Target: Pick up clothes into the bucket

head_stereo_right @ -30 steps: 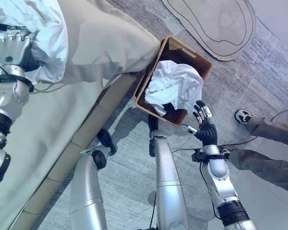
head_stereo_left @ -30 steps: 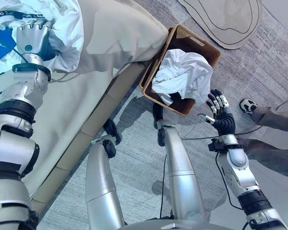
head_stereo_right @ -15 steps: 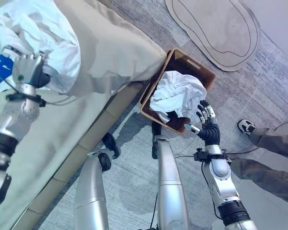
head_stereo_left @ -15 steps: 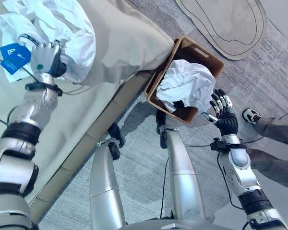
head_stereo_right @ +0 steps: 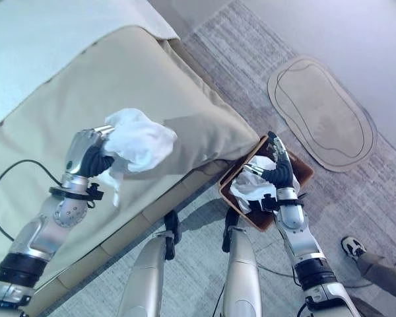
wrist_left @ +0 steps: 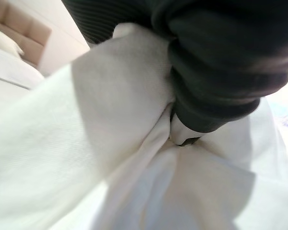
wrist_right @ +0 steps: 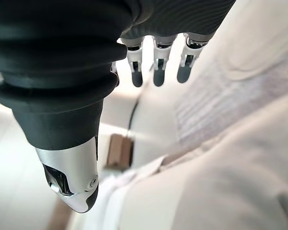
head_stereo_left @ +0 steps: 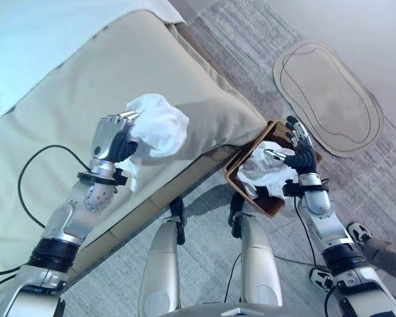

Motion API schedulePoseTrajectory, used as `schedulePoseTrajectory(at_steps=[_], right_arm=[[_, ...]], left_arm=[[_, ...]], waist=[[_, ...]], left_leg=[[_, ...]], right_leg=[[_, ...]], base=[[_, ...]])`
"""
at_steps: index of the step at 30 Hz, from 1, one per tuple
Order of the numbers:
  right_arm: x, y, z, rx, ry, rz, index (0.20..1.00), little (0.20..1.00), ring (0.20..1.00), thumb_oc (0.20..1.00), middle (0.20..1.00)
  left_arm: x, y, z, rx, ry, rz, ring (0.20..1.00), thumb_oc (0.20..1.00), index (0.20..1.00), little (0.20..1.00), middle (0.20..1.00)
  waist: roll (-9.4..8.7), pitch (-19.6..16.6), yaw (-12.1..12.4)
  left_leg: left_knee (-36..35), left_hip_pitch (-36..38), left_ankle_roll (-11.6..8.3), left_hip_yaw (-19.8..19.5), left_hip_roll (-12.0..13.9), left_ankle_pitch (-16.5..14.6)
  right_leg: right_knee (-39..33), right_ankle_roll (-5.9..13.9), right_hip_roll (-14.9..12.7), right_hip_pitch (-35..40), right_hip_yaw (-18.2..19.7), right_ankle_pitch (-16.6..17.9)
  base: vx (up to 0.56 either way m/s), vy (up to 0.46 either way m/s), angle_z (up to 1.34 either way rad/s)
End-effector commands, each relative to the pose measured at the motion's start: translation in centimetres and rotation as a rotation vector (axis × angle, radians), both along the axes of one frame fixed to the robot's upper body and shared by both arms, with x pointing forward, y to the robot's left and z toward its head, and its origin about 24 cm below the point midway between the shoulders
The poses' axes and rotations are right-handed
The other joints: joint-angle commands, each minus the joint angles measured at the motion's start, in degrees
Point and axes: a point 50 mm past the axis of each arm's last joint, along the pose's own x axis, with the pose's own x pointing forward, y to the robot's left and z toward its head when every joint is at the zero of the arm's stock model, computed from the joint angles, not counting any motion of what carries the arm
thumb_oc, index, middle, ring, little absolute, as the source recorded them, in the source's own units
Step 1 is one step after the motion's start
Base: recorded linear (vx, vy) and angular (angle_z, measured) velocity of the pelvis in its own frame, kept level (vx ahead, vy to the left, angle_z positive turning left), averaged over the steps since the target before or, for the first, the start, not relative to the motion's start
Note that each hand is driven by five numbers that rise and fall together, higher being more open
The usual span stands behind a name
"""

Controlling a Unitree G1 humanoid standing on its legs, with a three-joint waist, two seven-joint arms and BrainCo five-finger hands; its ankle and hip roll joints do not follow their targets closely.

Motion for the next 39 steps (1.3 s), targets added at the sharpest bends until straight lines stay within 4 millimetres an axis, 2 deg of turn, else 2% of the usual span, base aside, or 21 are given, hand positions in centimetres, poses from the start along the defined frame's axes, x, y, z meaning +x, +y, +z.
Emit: schedulePoseTrajectory(at_steps=[1,6,12,15,20,22,25,26,27,32,34,37,39], right_arm=[[0.0,1.3,1.8,-0.225,-0.118,0.047,1.000,1.000,1.000,1.000,1.000],[0.1,4.6,3.8,-0.398,-0.229,0.205,1.000,1.000,1.000,1.000,1.000],[-1.2,8.9,4.7,-0.368,-0.212,0.511,1.000,1.000,1.000,1.000,1.000],[-1.9,10.5,4.2,-0.291,-0.121,0.659,1.000,1.000,1.000,1.000,1.000],[-2.3,12.6,2.9,-0.132,-0.013,0.755,1.000,1.000,1.000,1.000,1.000],[-2.6,14.1,2.2,-0.072,0.038,0.817,1.000,1.000,1.000,1.000,1.000],[-3.4,15.4,1.8,-0.043,0.084,0.909,1.000,1.000,1.000,1.000,1.000],[-3.7,15.6,1.7,-0.045,0.094,0.931,0.746,0.746,0.746,0.746,0.746],[-3.7,15.5,1.3,-0.026,0.110,0.928,0.200,0.200,0.200,0.200,0.200],[-4.1,14.8,-0.3,0.050,0.193,0.904,0.200,0.200,0.200,0.200,0.200],[-4.2,13.7,-1.2,0.125,0.236,0.855,0.200,0.200,0.200,0.200,0.200],[-4.5,11.6,-3.2,0.341,0.340,0.763,0.200,0.200,0.200,0.200,0.200],[-4.9,10.4,-4.3,0.397,0.377,0.717,0.200,0.200,0.200,0.200,0.200]], left_arm=[[-1.9,-2.8,2.5,-0.106,-0.081,-0.252,0.200,0.200,0.200,0.200,0.200],[-3.5,-5.3,4.0,-0.171,-0.045,-0.493,0.200,0.200,0.200,0.200,0.200],[-4.8,-7.3,5.3,-0.302,0.055,-0.757,0.200,0.200,0.200,0.200,0.200],[-5.1,-7.8,5.2,-0.335,0.120,-0.844,0.200,0.200,0.200,0.200,0.200],[-5.3,-8.6,4.8,-0.377,0.176,-0.907,0.200,0.200,0.200,0.200,0.200],[-5.5,-8.9,4.8,-0.396,0.178,-0.923,0.200,0.200,0.200,0.200,0.200],[-5.7,-9.4,4.4,-0.400,0.196,-0.942,0.200,0.200,0.200,0.200,0.200],[-5.7,-9.6,4.3,-0.397,0.204,-0.946,0.200,0.200,0.200,0.200,0.200],[-5.7,-9.7,4.2,-0.398,0.206,-0.946,0.200,0.200,0.200,0.200,0.200],[-5.5,-9.7,3.8,-0.414,0.216,-0.933,0.200,0.200,0.200,0.200,0.200],[-5.4,-9.4,3.6,-0.425,0.217,-0.909,0.200,0.200,0.200,0.200,0.200],[-5.1,-8.5,2.8,-0.459,0.233,-0.852,0.200,0.200,0.200,0.200,0.200],[-5.2,-8.0,2.3,-0.469,0.248,-0.820,0.200,0.200,0.200,0.200,0.200]], waist=[[1.20,-4.86,-0.76],[0.92,-6.68,-0.78],[0.48,-9.05,-0.80],[0.39,-10.31,-0.70],[0.60,-11.97,-0.58],[0.68,-12.50,-0.33],[0.78,-13.55,-0.05],[0.80,-13.87,0.01],[0.92,-14.09,0.02],[1.33,-15.59,-0.19],[1.44,-15.94,-0.42],[1.53,-16.56,-0.60],[1.57,-16.79,-0.72]], left_leg=[[-3.18,1.84,-0.27,-3.20,1.49,1.46],[-7.46,8.18,-0.61,-2.65,2.04,2.53],[-12.34,15.45,-1.10,-1.74,2.54,3.68],[-14.51,18.65,-1.50,-1.32,2.90,4.02],[-17.47,23.31,-1.81,-0.52,3.06,4.42],[-18.11,24.43,-1.95,-0.39,3.25,4.54],[-19.43,26.34,-2.12,-0.27,3.63,4.68],[-19.73,26.82,-2.17,-0.30,3.73,4.76],[-20.23,27.47,-2.29,-0.26,3.78,4.92],[-22.60,29.56,-2.63,-0.06,4.01,5.73],[-23.12,30.09,-2.73,-0.17,4.06,5.95],[-23.47,30.82,-2.68,-0.24,4.04,5.95],[-23.47,31.21,-2.66,-0.14,4.05,5.82]], right_leg=[[-13.28,5.55,-1.85,7.00,1.94,8.95],[-18.18,6.00,-0.93,13.48,1.29,10.26],[-20.76,6.10,-0.19,19.47,0.80,10.38],[-21.74,6.17,0.12,22.15,0.37,10.07],[-23.18,6.21,0.91,25.72,-0.13,9.73],[-23.49,6.07,1.23,26.66,-0.32,9.46],[-24.08,5.91,1.67,28.26,-0.48,8.99],[-24.15,5.88,1.79,28.66,-0.61,8.78],[-24.40,5.86,1.85,29.31,-0.84,8.68],[-25.40,5.90,2.15,31.19,-1.66,8.58],[-25.46,5.88,2.27,31.62,-1.83,8.51],[-25.45,5.80,2.26,32.32,-2.23,8.37],[-25.61,5.84,2.27,32.71,-2.31,8.39]], base=[[0.07,-0.058,0.07],[0.06,-0.034,-0.05],[0.08,-0.031,-0.07],[0.10,-0.038,0.01],[0.09,-0.039,-0.03],[0.08,-0.046,-0.04],[0.09,-0.045,-0.04],[0.09,-0.036,-0.03],[0.08,-0.030,0.00],[0.06,-0.021,0.03],[0.04,-0.014,0.05],[0.03,-0.007,0.06],[0.02,-0.001,0.01]])
